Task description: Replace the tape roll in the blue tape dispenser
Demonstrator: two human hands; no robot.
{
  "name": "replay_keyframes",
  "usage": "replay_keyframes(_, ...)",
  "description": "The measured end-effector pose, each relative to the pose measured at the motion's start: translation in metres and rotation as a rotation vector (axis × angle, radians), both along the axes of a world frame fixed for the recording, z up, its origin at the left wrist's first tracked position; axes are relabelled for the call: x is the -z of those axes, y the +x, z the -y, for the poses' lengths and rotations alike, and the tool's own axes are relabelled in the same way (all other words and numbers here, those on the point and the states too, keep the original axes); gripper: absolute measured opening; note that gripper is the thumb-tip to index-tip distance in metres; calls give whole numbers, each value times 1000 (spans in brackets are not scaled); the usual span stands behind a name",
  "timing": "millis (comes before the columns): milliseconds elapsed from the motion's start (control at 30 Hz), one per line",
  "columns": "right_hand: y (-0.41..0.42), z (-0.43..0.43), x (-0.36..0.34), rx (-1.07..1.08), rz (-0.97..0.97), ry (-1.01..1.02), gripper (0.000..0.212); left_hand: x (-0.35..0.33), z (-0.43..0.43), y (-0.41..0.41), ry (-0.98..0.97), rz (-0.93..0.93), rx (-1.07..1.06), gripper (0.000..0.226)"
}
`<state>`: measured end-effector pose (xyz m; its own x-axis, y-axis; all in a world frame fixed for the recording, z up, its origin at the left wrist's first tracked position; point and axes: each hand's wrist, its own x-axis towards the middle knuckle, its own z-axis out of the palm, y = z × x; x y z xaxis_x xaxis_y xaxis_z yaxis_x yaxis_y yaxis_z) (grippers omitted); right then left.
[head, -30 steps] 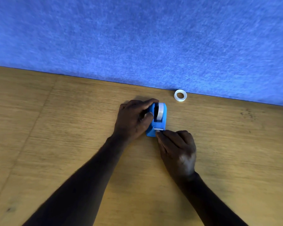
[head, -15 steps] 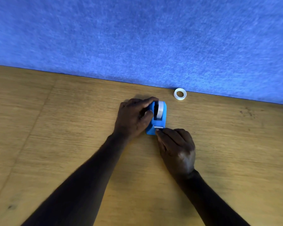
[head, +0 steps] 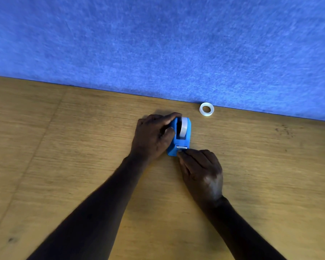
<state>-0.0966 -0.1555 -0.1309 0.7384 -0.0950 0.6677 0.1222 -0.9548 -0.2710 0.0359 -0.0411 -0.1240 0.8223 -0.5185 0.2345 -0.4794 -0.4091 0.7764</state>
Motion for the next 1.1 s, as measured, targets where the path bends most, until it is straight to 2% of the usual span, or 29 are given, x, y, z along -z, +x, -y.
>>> replay_keyframes(267, 0, 0, 0, -29, -24, 16, 9, 3, -1, 1, -4, -3, -3, 51)
replay_keyframes(500, -2, 0, 0, 1, -18, -50, 10, -4, -3, -2, 10, -21, -11, 55)
replay_keyframes(833, -5, -3, -2, 31, -121, -106, 8, -5, -5, -2, 47, -27, 0, 58)
replay_keyframes(1000, -14, -4, -12, 25, -183, -37, 8, -16, -10, -7, -24, -146, -30, 59)
replay_keyframes(1100, -25, 0, -25, 64, -220, 40, 13, -24, -20, -15, 33, -193, -63, 57)
